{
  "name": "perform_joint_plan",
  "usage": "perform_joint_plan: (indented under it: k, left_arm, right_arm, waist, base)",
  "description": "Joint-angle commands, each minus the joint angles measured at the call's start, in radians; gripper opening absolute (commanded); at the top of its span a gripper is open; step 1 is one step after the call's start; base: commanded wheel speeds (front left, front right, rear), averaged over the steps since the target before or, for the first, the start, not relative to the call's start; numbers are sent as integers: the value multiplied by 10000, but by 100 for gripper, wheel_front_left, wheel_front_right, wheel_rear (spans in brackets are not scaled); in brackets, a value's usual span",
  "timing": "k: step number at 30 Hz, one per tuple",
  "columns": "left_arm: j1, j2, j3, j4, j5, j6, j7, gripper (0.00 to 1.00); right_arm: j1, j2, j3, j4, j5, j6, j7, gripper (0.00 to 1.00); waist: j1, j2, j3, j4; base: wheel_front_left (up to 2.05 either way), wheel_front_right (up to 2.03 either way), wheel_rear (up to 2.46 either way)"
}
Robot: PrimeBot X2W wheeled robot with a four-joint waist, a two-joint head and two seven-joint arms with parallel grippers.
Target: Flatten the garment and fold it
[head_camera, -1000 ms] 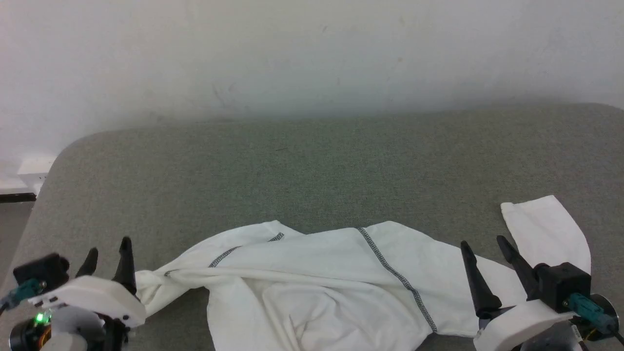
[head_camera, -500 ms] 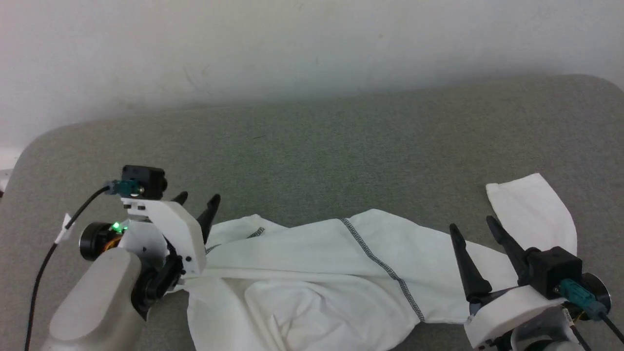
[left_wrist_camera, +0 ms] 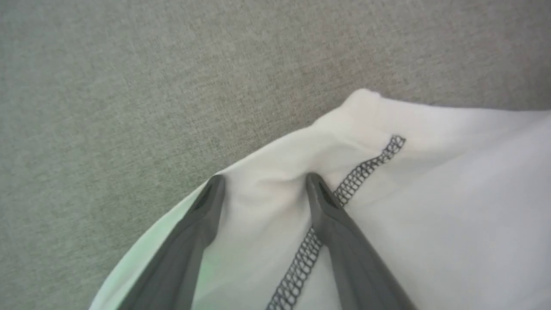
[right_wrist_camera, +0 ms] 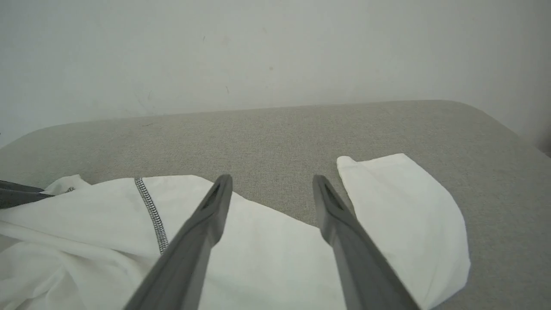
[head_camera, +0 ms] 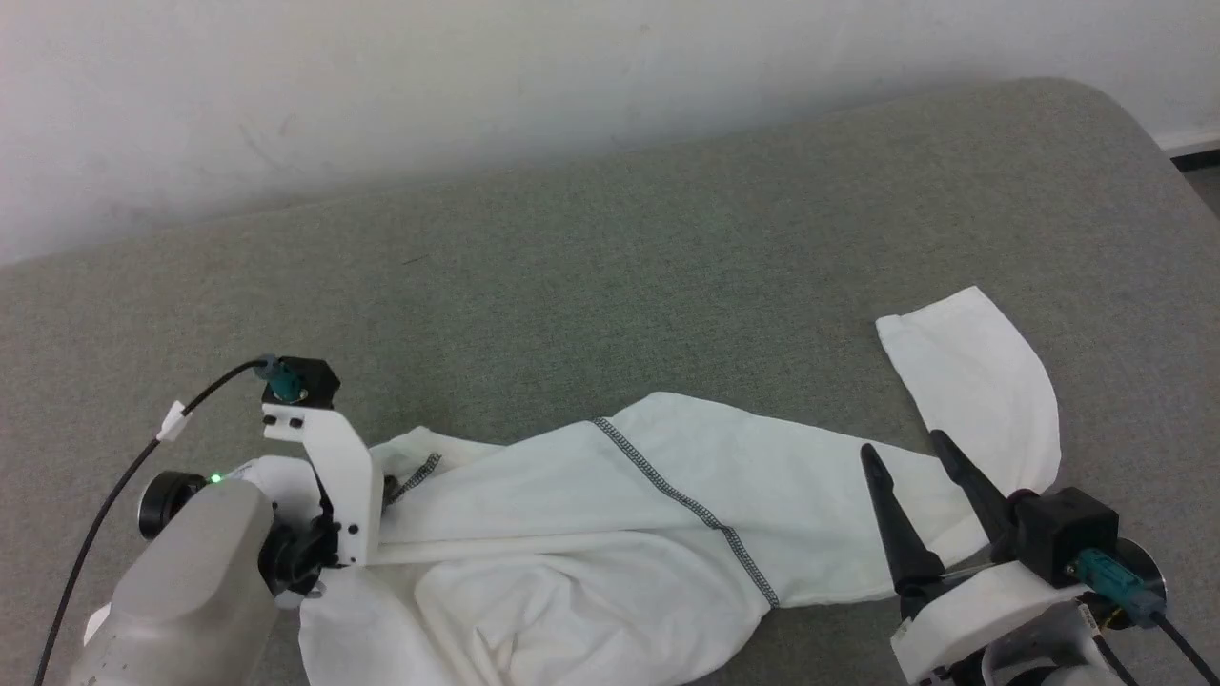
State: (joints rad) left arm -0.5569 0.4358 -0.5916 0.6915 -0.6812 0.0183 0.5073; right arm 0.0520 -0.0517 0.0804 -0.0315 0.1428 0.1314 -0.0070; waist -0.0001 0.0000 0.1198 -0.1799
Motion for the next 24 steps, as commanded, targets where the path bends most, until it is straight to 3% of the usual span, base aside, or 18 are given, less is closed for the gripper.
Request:
perform_joint_plan:
  k: [1,3,4,6,17,20,24]
  left_arm:
    - [246,-109,-237,372,40,-35,318,100]
    - [264,-132,-584,681,113,-250,994,99]
    - [284,-214,-628,757,0,-366,1261,49]
    - [253,-296,-566,793,-156,-455,1304,0]
    - [-1105,270,1082,54,134,434,-3344,0]
    - [-1211,335,1473,325,1,656,-4008,0]
    - [-943,211,1813,992,-468,545,-4253,1]
  right_arm:
    - [-38,15,14,34,77,-7,-86,100]
    - [-72,15,33,78,87,-7,-128,100]
    - [-83,15,30,97,92,-7,-146,100]
    - [-103,15,30,124,113,-7,-181,100]
    - [-98,15,-63,177,142,-7,-148,100]
    - [-149,15,-5,133,115,-7,-124,100]
    - [-240,15,107,137,95,-7,-118,100]
  waist:
    - [1,0,114,-115]
    - [1,0,151,-174]
    - [1,0,160,-182]
    - [1,0,183,-194]
    - [1,0,150,87]
    - [1,0,226,90]
    - [1,0,332,28]
  base:
    - [0,0,0]
    - [0,0,0]
    - [0,0,0]
    - [0,0,0]
    - [0,0,0]
    - [0,0,0]
    - [0,0,0]
